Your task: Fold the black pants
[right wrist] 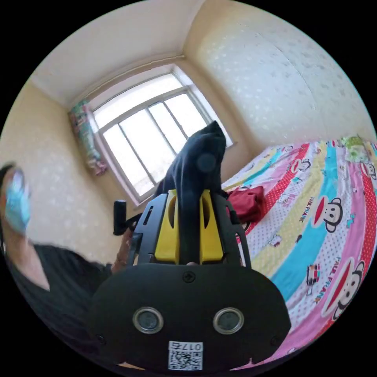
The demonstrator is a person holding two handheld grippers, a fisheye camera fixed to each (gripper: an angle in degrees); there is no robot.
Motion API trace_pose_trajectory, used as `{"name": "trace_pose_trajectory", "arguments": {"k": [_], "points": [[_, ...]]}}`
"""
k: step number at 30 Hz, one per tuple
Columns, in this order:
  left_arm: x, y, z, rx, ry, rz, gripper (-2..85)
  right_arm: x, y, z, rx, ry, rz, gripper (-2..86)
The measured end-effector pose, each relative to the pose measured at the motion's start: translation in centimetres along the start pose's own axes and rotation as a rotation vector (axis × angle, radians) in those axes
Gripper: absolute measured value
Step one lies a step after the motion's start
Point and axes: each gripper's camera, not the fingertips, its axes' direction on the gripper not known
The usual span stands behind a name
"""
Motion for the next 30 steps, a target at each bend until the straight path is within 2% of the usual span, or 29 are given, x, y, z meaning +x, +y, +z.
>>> {"name": "trace_pose_trajectory", "arguments": {"k": [1, 2, 4, 5, 7, 10, 11, 14, 17, 20, 22, 24, 26, 28, 30], "points": [[-2.9, -4.3, 1.4, -0.018, -0.084, -0.047, 13.1, 1.1, -2.4, 2.2, -0.034, 0.055, 0.032, 10.9], [-7.0, -7.6, 2.9, -0.071, -0.153, -0.154, 14.1, 3.5, -6.0, 6.2, -0.126, 0.191, 0.12, 11.4], [-13.1, -9.7, 4.3, -0.178, -0.209, -0.33, 13.9, 6.7, -8.0, 10.3, -0.262, 0.333, 0.246, 11.3], [-15.5, -8.9, 4.6, -0.22, -0.197, -0.394, 13.8, 7.6, -7.4, 11.7, -0.293, 0.37, 0.272, 10.8], [-16.2, -5.8, 4.5, -0.219, -0.194, -0.367, 13.7, 7.6, -4.3, 13.0, -0.303, 0.362, 0.223, 10.0], [-13.0, 3.4, 6.0, -0.294, -0.35, -0.255, 12.1, 6.9, 7.0, 13.2, -0.332, 0.356, 0.062, 7.8], [-10.8, 7.6, 7.1, -0.348, -0.4, -0.195, 10.6, 7.2, 13.0, 12.8, -0.358, 0.45, 0.026, 4.4], [-6.1, 15.9, 9.7, -0.508, -0.458, -0.141, 7.7, 9.5, 26.4, 10.5, -0.508, 0.734, 0.162, 1.6], [-2.1, 18.7, 11.1, -0.589, -0.392, -0.084, 7.0, 7.8, 32.4, 2.3, -0.329, 0.668, 0.13, 1.0], [1.2, 17.2, 12.8, -0.672, -0.39, 0.101, 6.0, 9.6, 31.3, -6.7, -0.286, 0.975, 0.314, 1.3], [2.6, 15.4, 13.9, -0.725, -0.354, 0.175, 5.4, 10.1, 29.2, -13.6, -0.19, 1.12, 0.332, 1.8], [4.0, 13.6, 14.9, -0.795, -0.274, 0.235, 5.3, 9.9, 26.2, -22.8, -0.015, 1.287, 0.345, 4.0], [5.2, 12.9, 18.0, -1.107, -0.117, 0.251, 7.3, 10.3, 24.3, -29.1, 0.064, 1.39, 0.41, 8.4], [5.3, 13.2, 19.5, -1.26, -0.129, 0.191, 9.8, 11.0, 23.1, -34.3, 0.134, 1.492, 0.483, 12.0], [5.5, 13.6, 20.0, -1.315, -0.207, 0.162, 12.0, 13.0, 23.5, -39.3, 0.24, 1.627, 0.551, 13.8]]}}
